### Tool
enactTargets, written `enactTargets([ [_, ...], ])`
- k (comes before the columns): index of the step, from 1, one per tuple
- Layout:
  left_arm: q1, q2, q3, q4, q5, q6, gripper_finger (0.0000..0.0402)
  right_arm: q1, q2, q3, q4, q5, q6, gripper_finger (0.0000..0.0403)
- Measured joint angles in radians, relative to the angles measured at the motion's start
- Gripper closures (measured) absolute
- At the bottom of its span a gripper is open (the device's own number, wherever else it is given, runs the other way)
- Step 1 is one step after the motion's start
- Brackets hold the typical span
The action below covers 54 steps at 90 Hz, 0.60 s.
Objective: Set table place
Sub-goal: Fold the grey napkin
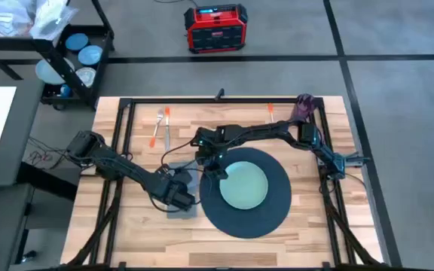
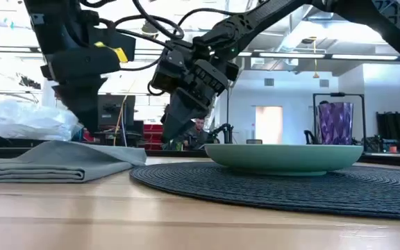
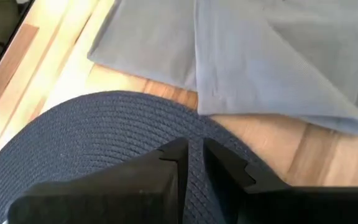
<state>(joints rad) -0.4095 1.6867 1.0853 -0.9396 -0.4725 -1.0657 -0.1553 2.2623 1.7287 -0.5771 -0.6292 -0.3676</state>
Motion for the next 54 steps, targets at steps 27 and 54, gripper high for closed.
enactTargets([
  [27,-0.028,0.0,0.001,0.229,0.158,0.1,0.0401,0.011,0.0,0.0,0.005,0.0,-0.008,0.0362],
  [54,-0.023,0.001,-0.059,0.167,0.159,0.075,0.0401,0.004,0.0,0.0,0.012,0.0,0.015,0.0362],
])
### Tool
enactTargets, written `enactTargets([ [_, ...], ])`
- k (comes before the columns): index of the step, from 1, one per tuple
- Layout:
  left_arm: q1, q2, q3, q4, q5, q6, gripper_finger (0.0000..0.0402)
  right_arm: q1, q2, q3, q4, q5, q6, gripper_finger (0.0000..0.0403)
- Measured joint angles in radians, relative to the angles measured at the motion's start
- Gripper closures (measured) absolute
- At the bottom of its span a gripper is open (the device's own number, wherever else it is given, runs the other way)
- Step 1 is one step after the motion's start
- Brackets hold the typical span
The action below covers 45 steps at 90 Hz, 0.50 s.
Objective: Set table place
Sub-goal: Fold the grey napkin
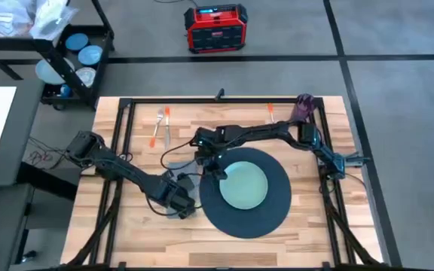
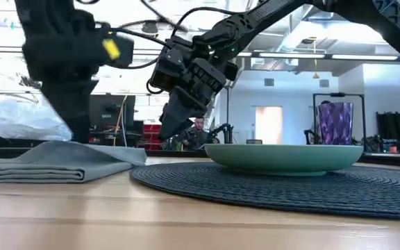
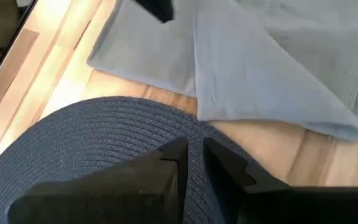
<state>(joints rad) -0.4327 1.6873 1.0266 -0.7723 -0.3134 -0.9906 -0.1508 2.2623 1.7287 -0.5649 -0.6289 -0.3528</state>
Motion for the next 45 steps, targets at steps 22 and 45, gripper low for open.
enactTargets([
  [22,0.036,0.0,-0.047,0.062,-0.02,0.028,0.0401,0.009,0.0,0.0,-0.011,0.0,-0.012,0.0362],
  [45,0.094,0.0,-0.05,-0.077,-0.091,0.044,0.0401,0.007,0.0,0.0,-0.058,0.0,-0.013,0.0362],
])
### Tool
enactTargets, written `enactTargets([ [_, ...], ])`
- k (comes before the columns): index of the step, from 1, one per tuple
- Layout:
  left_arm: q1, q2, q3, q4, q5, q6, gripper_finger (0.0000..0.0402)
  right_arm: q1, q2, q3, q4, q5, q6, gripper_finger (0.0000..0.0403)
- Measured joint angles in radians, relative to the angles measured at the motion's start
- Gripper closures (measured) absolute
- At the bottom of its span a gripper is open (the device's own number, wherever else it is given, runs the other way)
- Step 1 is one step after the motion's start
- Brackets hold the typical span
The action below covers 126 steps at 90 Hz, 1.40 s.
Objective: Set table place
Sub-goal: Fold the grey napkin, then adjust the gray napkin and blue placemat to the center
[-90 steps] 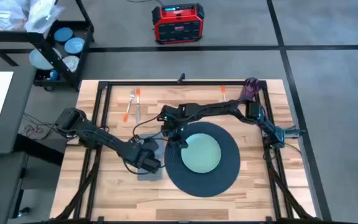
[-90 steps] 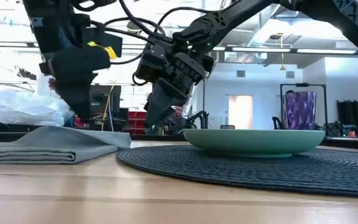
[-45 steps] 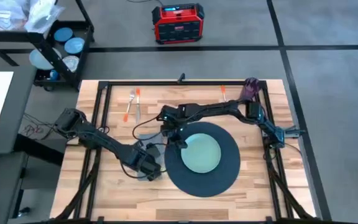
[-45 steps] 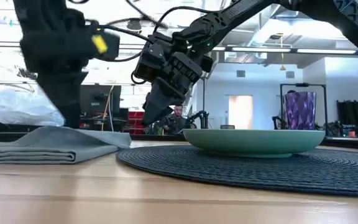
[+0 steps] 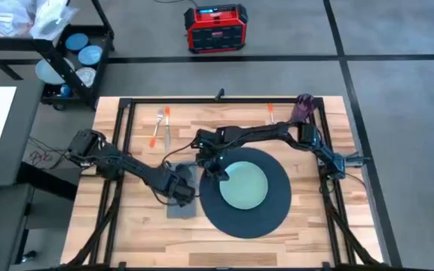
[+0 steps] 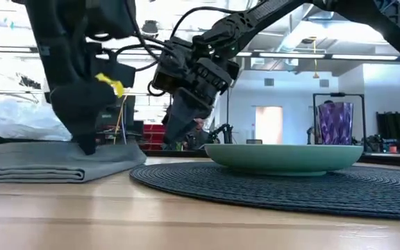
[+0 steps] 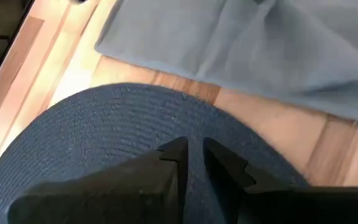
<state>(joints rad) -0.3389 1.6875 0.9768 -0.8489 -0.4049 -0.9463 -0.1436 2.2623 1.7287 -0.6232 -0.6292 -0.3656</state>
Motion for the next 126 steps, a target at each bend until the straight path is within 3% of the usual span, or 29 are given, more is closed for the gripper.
enactTargets([
  [15,0.001,0.0,0.0,-0.149,-0.016,-0.065,0.0401,0.0,0.0,0.0,-0.012,0.0,-0.002,0.0362],
  [40,-0.048,0.0,-0.001,-0.498,-0.045,-0.33,0.0401,0.0,0.0,0.0,-0.016,0.0,-0.002,0.0362],
  [48,-0.065,0.0,-0.001,-0.47,-0.044,-0.36,0.0401,0.001,0.0,0.0,-0.046,0.0,-0.01,0.0362],
  [58,-0.094,-0.001,0.008,-0.263,-0.045,-0.257,0.0401,-0.01,0.0,0.0,-0.109,0.007,-0.064,0.0362],
  [66,-0.097,-0.001,0.011,-0.231,-0.139,-0.184,0.0401,-0.041,0.0,0.0,-0.149,0.019,-0.071,0.0362],
  [74,-0.059,-0.012,0.01,-0.402,-0.281,-0.233,0.0401,-0.083,0.0,0.001,-0.208,0.025,-0.071,0.0362],
  [80,-0.018,-0.04,0.01,-0.573,-0.314,-0.287,0.0401,-0.112,0.0,0.001,-0.263,0.026,-0.077,0.0362],
  [90,0.025,-0.141,-0.001,-0.725,-0.371,-0.336,0.0401,-0.154,-0.015,0.0,-0.338,0.026,-0.109,0.0362],
  [109,0.11,-0.506,-0.019,-0.691,-0.576,-0.324,0.0401,-0.288,-0.144,0.0,-0.384,0.035,-0.138,0.0362],
  [118,0.127,-0.699,-0.033,-0.606,-0.649,-0.258,0.0401,-0.366,-0.22,0.0,-0.411,0.036,-0.127,0.0362],
  [126,0.129,-0.858,-0.077,-0.427,-0.647,-0.101,0.0401,-0.428,-0.298,-0.053,-0.406,0.036,-0.124,0.0362],
])
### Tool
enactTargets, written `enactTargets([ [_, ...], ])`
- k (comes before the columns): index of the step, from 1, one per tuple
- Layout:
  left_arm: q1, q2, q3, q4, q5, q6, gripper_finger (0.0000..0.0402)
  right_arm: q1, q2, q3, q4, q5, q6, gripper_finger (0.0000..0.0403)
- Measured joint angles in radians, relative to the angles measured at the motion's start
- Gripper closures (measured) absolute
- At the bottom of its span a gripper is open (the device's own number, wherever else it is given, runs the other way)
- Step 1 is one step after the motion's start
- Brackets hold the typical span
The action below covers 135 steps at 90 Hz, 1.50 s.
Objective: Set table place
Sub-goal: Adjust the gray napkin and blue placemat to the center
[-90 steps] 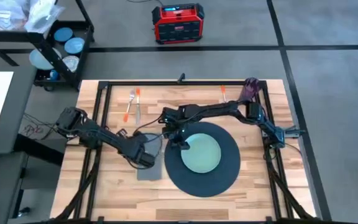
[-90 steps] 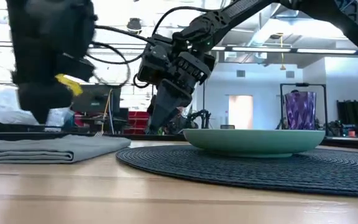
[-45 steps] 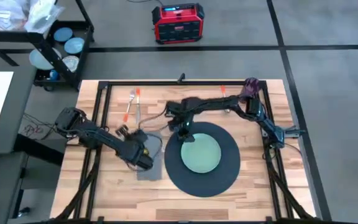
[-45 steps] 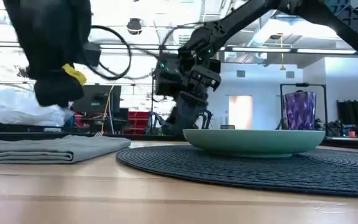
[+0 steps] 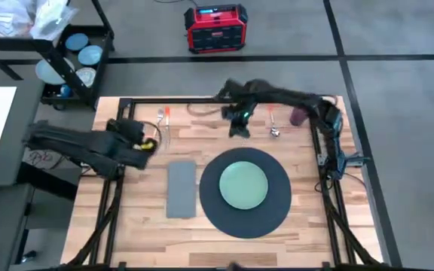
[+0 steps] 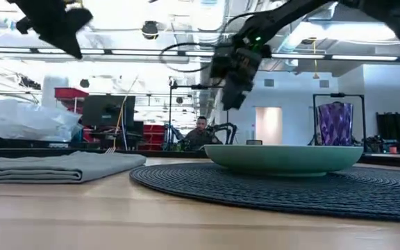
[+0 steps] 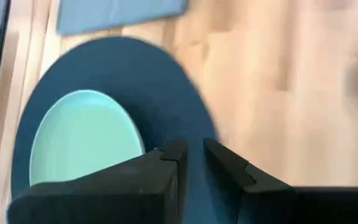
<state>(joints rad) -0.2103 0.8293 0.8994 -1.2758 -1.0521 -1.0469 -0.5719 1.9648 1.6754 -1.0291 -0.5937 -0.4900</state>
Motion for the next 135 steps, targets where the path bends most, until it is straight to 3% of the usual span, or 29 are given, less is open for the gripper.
enactTargets([
  [20,0.016,-0.286,-0.254,0.535,0.155,0.401,0.0401,-0.145,-0.186,-0.309,0.175,0.002,0.077,0.0363],
  [37,0.135,-0.364,-0.408,0.591,0.213,0.382,0.0401,-0.159,-0.277,-0.409,0.261,-0.009,0.103,0.0362],
  [52,0.268,-0.302,-0.434,0.596,0.249,0.352,0.0401,-0.123,-0.328,-0.409,0.261,-0.011,0.09,0.0362],
  [66,0.416,-0.197,-0.387,0.613,0.311,0.427,0.0401,-0.088,-0.346,-0.409,0.214,-0.01,0.088,0.0362],
  [83,0.619,-0.084,-0.301,0.666,0.484,0.628,0.0401,-0.103,-0.352,-0.409,0.074,0.12,0.07,0.0362],
  [102,0.846,-0.007,-0.272,0.691,0.742,0.739,0.0401,-0.176,-0.433,-0.431,0.069,0.128,0.089,0.0362],
  [123,0.927,0.042,-0.273,0.715,0.884,0.76,0.0401,-0.232,-0.627,-0.541,0.111,0.15,0.12,0.0362],
  [135,0.897,0.075,-0.299,0.711,1.109,0.672,0.0402,-0.255,-0.724,-0.597,0.126,0.152,0.156,0.0362],
])
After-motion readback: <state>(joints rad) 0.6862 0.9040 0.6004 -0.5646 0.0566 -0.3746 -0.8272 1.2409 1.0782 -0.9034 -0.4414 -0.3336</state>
